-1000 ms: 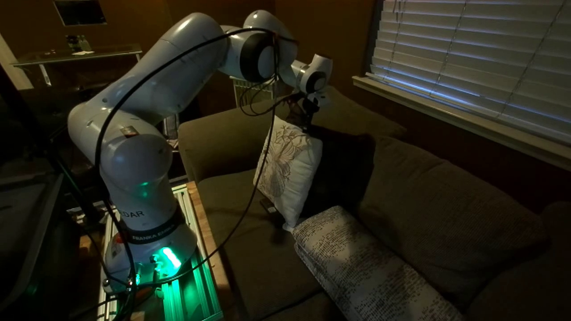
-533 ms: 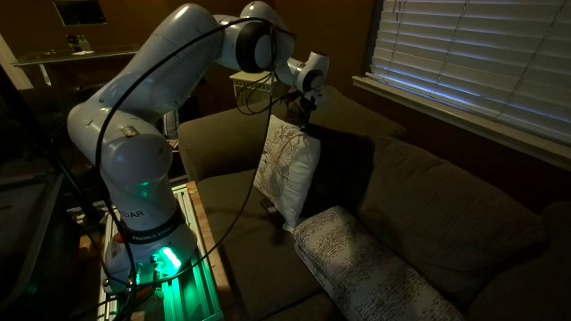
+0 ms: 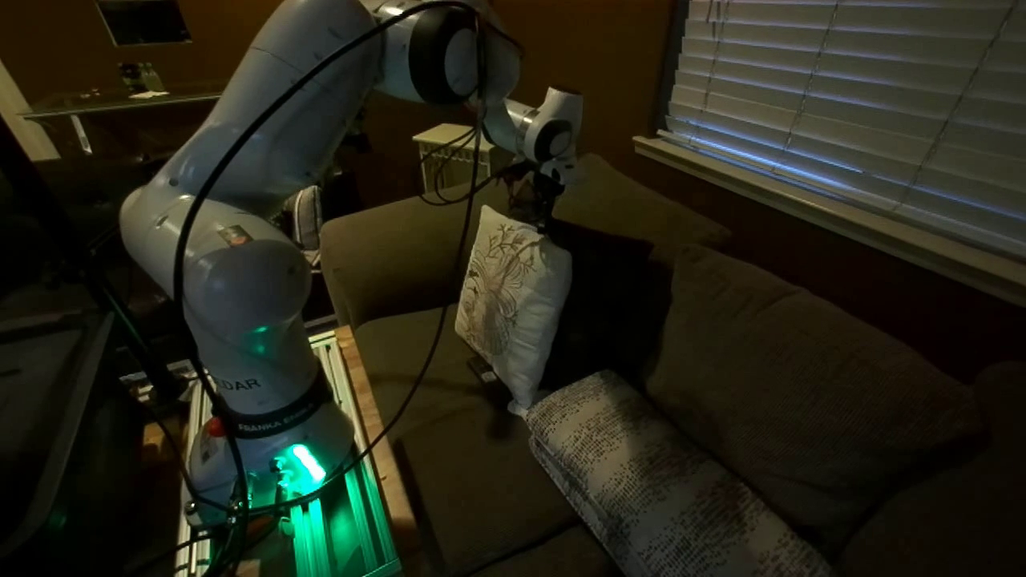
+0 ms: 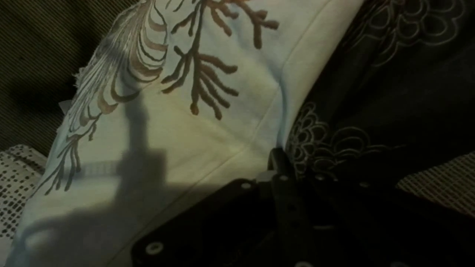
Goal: Put the black and white pillow on the white pillows
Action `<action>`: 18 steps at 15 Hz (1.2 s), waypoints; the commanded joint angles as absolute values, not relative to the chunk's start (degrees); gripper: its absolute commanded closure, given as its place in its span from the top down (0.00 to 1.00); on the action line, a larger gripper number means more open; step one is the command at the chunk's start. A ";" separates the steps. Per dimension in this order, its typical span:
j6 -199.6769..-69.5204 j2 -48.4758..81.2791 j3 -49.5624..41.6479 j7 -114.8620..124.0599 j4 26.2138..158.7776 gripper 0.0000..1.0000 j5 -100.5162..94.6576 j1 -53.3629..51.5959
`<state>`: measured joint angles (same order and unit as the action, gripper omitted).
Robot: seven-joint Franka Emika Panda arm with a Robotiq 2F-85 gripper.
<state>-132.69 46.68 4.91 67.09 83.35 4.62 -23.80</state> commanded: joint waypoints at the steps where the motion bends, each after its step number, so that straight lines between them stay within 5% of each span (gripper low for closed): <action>1: -134.70 39.09 4.07 68.64 89.81 0.01 3.55 -25.23; 18: -133.14 24.04 3.67 76.95 102.30 0.01 -0.08 -26.95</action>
<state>-133.81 31.45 4.40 72.18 98.02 2.32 -25.73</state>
